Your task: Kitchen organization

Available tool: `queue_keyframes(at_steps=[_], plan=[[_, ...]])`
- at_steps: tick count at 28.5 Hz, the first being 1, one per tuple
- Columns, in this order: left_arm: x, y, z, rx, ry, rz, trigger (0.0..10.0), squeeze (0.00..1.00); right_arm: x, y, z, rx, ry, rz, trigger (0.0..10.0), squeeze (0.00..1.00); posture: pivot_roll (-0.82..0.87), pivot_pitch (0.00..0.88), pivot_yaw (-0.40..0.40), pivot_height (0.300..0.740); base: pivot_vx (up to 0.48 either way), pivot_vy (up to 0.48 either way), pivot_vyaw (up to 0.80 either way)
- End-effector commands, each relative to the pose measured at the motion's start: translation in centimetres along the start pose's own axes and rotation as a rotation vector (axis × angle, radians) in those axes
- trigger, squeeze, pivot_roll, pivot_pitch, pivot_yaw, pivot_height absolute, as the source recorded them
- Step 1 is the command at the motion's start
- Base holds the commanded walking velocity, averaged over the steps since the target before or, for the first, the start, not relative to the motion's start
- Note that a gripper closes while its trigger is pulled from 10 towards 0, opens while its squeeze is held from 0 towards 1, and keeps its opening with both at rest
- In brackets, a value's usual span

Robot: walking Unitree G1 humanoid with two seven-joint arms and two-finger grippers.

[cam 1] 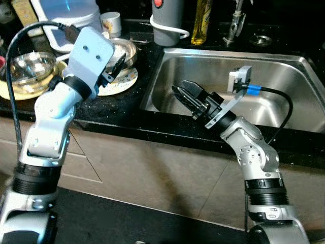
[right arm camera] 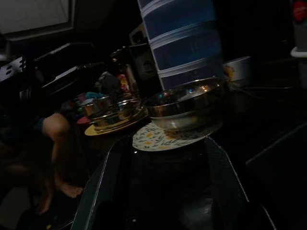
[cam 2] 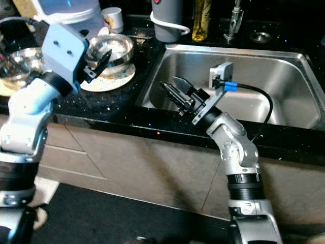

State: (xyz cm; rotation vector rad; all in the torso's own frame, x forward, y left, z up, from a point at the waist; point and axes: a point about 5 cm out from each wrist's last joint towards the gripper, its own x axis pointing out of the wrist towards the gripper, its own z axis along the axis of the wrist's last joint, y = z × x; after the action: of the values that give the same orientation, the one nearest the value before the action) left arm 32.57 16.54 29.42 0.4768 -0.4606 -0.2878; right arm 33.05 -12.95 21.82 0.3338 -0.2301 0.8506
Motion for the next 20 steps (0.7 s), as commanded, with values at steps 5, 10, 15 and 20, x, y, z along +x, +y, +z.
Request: queue_keyframes(at_steps=[5, 10, 15, 20], plan=[[-0.4, -1.7, -1.0, -0.220, 0.028, 0.041, 10.0, 0.00, 0.0, -0.3, 0.0, -0.006, -0.003, -0.032, 10.0, 0.00, 0.02, 0.029, -0.004, 0.732, 0.000, 0.000, 0.00], [-0.4, -2.3, -1.0, -0.287, 0.026, 0.054, 10.0, 0.00, 0.0, -0.4, 0.0, -0.007, -0.003, -0.045, 10.0, 0.00, 0.02, 0.036, -0.002, 0.732, 0.000, 0.000, 0.00], [-0.3, -3.1, -1.3, -0.330, 0.041, 0.059, 10.0, 0.00, 0.0, -0.4, 0.0, -0.005, -0.006, -0.052, 10.0, 0.00, 0.02, 0.035, -0.002, 0.732, 0.000, 0.097, 0.00], [-0.3, -3.2, -1.4, -0.332, 0.053, 0.067, 10.0, 0.00, 0.1, -0.5, 0.0, -0.005, -0.007, -0.056, 10.0, 0.00, 0.02, 0.035, -0.002, 0.732, 0.000, 0.326, 0.00]])
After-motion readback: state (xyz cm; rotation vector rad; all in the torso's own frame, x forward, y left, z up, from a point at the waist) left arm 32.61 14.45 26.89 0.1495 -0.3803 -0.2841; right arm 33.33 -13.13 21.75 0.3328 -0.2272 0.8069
